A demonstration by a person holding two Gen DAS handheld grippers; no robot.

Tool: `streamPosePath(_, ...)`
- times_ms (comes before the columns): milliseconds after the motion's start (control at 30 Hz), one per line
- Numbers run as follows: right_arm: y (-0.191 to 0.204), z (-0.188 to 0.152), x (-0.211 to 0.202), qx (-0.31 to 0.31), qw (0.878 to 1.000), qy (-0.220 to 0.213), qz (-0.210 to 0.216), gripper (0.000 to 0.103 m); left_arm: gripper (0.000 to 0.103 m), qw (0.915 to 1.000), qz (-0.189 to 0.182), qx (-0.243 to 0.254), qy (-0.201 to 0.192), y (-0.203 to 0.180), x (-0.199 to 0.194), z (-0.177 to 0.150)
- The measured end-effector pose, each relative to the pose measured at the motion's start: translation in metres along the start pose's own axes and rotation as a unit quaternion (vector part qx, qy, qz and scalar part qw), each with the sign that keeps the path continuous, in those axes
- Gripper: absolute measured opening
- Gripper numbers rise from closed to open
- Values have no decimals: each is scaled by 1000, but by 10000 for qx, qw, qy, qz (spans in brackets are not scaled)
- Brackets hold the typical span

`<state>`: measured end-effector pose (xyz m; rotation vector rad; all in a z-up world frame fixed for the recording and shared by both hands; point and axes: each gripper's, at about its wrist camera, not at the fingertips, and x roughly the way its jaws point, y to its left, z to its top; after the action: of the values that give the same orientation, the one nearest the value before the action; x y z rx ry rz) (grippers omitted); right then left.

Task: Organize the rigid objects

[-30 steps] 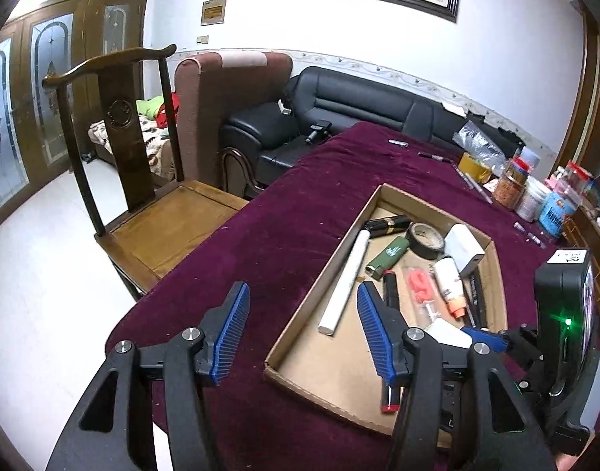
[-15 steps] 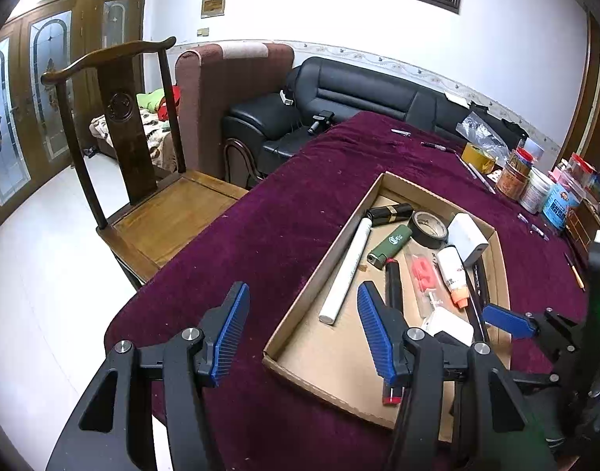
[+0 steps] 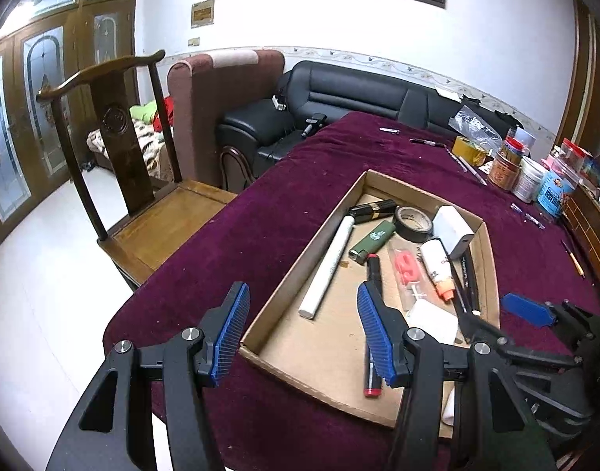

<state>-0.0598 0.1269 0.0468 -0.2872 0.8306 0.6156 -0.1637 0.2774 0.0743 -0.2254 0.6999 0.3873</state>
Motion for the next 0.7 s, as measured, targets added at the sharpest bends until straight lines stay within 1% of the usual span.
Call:
streamPosePath(100,-16,-3,-8,241,9996,-119,-84,63,52,9998,-63,43,-169,-8,-9,0)
streamPosePath(167,-26,-6,-12,397,9989,-187,-168,71,52,9994,-118,58,-330,-12,-16,0)
streamPosePath(233,-40,-11,-18,631,9972,-290,-287,72,54,9981,-198,58,-583,-16,-28,1)
streamPosePath(300,-53,-16,-22,809,9955,-335,-360,72,73,9952,-259,47,-942,-22,-43,1)
streamPosePath(333,-58,-18,-24,881,9947,-352,-394,72,76,9936,-280,30,-1090,-25,-50,2)
streamPosePath(400,-69,-24,-30,1022,9923,-438,-542,72,84,9877,-328,23,-1528,-32,-68,2)
streamPosePath(433,-72,-26,-33,1050,9914,-491,-604,72,87,9855,-331,56,-1662,-36,-74,2)
streamPosePath(467,-76,-28,-38,1069,9904,-562,-675,72,94,9835,-328,113,-1778,-41,-80,3)
streamPosePath(500,-80,-30,-42,1087,9892,-631,-749,72,98,9813,-322,201,-1888,-48,-85,4)
streamPosePath(633,-100,-38,-57,1245,9844,-876,-878,72,98,9742,-176,546,-2185,-78,-104,8)
streamPosePath(700,-112,-42,-65,1320,9822,-981,-903,73,102,9702,-62,664,-2328,-92,-112,10)
